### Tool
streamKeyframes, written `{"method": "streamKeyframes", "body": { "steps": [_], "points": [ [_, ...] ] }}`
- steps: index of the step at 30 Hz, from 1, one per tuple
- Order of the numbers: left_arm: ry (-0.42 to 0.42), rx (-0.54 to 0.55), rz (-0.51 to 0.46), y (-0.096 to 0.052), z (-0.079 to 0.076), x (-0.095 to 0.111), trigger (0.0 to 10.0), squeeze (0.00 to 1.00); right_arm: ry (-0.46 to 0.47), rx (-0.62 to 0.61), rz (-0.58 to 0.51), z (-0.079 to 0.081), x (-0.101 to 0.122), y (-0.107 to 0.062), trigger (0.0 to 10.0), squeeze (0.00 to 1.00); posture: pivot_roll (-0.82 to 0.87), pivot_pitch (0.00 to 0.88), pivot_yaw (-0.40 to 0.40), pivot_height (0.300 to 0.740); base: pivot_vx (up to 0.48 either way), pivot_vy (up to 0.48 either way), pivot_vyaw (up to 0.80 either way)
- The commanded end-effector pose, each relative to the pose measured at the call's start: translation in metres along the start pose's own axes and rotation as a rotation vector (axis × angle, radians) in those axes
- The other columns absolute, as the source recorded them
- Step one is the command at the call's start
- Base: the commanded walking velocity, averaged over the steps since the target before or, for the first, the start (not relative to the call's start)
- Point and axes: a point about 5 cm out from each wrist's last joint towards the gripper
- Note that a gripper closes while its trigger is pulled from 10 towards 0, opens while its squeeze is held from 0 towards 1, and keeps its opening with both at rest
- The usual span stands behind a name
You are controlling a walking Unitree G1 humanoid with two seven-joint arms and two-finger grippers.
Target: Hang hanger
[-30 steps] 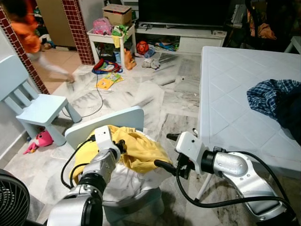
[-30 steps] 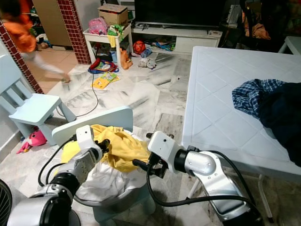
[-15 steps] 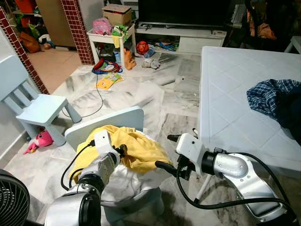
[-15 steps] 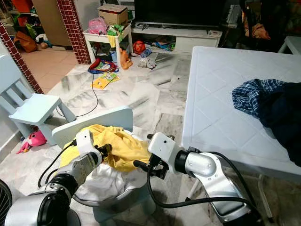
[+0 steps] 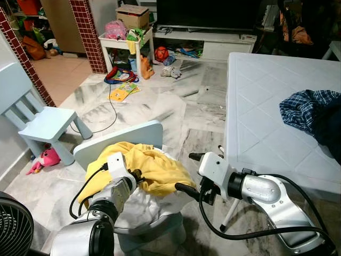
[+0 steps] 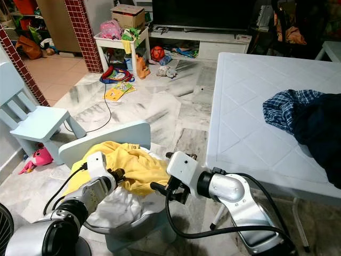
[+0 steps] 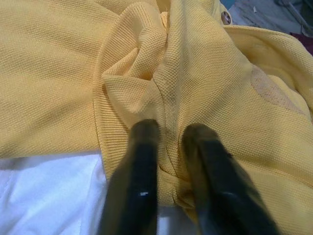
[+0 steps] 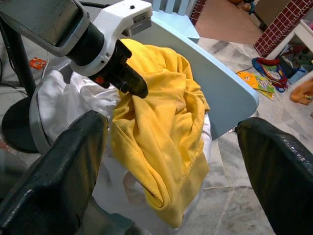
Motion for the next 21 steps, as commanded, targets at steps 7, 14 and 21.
{"method": "streamKeyframes", "body": {
  "steps": [7, 14, 21],
  "points": [
    [0.042, 0.022, -0.069, 0.000, 0.002, 0.016, 0.0, 0.00, 0.000, 0.029, 0.006, -0.001, 0.001, -0.001, 10.0, 0.00, -0.17, 0.000, 0.047, 0.740, 0.000, 0.000, 0.00],
    [0.050, 0.040, -0.128, -0.004, 0.018, 0.028, 0.0, 0.00, -0.006, 0.027, 0.019, -0.006, -0.003, 0.000, 10.0, 0.00, -0.14, 0.000, 0.037, 0.740, 0.000, 0.000, 0.00],
    [0.004, 0.088, -0.180, -0.010, 0.036, 0.033, 0.0, 0.00, -0.014, 0.037, 0.007, -0.008, 0.000, 0.006, 10.0, 0.00, -0.12, 0.000, 0.027, 0.740, 0.000, 0.000, 0.00]
  ]
}}
Point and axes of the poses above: a point about 5 cm out from each wrist's last joint towards the gripper, its own y axis pointing out of the wrist towards the gripper, its own x axis along the axis of the wrist's last joint, z = x × y, and after that the axes turned 6 degrees about y, right-handed
